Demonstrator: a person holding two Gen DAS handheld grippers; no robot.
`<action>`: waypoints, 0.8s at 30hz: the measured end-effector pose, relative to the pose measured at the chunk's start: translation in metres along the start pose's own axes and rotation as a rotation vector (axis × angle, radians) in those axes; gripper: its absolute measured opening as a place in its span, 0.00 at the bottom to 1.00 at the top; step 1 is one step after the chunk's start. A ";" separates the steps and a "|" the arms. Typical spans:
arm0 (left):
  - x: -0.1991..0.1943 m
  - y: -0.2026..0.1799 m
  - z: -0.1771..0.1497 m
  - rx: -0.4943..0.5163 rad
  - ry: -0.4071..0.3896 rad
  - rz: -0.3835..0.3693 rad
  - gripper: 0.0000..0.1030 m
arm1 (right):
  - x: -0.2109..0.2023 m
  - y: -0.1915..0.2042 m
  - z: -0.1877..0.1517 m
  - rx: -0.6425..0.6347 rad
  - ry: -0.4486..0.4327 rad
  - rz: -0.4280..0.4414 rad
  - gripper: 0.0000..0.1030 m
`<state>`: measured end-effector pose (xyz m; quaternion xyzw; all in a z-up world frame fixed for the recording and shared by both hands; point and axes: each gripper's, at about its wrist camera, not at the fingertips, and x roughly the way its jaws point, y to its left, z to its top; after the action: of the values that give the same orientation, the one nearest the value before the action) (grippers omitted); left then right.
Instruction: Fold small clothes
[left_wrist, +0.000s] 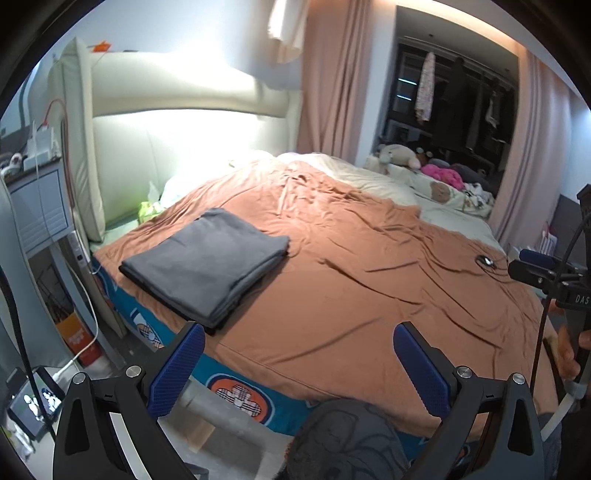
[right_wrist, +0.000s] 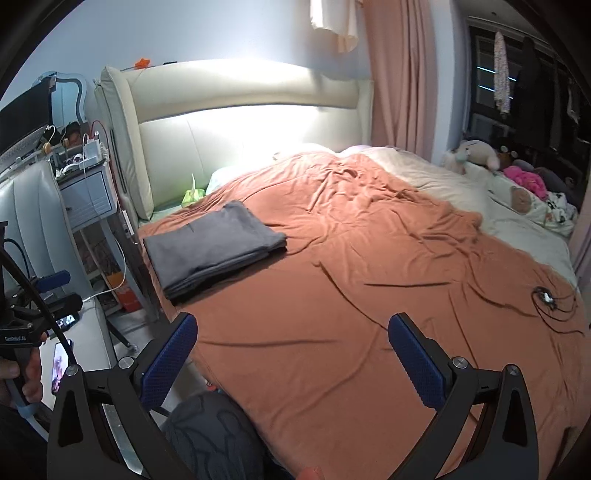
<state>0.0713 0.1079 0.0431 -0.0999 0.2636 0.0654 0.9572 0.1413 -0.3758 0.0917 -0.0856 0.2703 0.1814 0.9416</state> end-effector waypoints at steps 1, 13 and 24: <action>-0.003 -0.005 -0.002 0.009 -0.004 -0.004 1.00 | -0.008 -0.001 -0.004 0.006 -0.002 -0.004 1.00; -0.049 -0.056 -0.025 0.081 -0.062 -0.055 1.00 | -0.087 -0.013 -0.054 0.084 -0.071 -0.072 1.00; -0.084 -0.094 -0.057 0.134 -0.121 -0.084 0.99 | -0.152 -0.004 -0.111 0.157 -0.143 -0.152 1.00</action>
<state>-0.0118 -0.0026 0.0541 -0.0424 0.2048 0.0132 0.9778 -0.0297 -0.4528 0.0812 -0.0188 0.2087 0.0935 0.9733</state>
